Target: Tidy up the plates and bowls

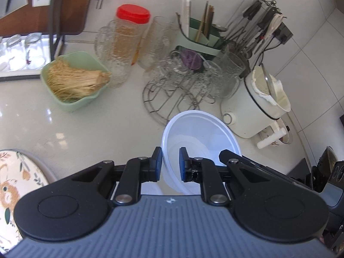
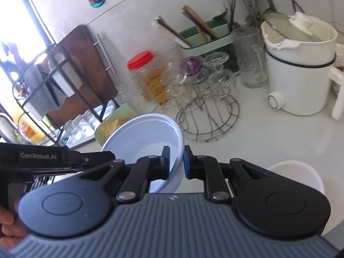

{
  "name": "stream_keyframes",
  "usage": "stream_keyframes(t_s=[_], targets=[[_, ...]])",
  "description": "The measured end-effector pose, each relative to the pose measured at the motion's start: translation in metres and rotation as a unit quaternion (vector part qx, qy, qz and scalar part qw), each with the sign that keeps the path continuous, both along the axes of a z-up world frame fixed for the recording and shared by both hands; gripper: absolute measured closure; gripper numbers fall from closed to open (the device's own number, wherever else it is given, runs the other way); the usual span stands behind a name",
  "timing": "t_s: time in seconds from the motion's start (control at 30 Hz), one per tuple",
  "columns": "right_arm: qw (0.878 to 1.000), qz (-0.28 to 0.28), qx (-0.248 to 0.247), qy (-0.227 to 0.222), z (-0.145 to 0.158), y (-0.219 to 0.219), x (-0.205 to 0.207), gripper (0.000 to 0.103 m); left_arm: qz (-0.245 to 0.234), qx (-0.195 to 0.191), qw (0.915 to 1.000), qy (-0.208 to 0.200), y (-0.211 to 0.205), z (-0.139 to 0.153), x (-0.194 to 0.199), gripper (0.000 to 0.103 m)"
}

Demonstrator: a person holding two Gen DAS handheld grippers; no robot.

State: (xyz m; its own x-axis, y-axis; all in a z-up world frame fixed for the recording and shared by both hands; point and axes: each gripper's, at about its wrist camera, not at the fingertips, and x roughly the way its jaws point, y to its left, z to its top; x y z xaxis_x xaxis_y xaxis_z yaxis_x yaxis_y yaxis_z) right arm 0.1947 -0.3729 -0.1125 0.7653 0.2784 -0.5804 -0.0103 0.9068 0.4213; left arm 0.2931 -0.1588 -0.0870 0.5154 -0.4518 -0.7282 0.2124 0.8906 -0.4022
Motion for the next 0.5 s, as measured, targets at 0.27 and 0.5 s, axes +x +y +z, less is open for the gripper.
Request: stream_keyframes(t_s=[0.27,0.5], targets=[[0.998,0.052,0.004,0.024,-0.01,0.019,0.007,0.086,0.045,-0.007,0.9989,0.008,0.028,-0.013,-0.017,0.085],[0.995,0.088,-0.002,0.055,-0.025,0.033,0.009,0.086,0.065,-0.003,0.9974,0.029,0.045,-0.033,-0.029,0.085]])
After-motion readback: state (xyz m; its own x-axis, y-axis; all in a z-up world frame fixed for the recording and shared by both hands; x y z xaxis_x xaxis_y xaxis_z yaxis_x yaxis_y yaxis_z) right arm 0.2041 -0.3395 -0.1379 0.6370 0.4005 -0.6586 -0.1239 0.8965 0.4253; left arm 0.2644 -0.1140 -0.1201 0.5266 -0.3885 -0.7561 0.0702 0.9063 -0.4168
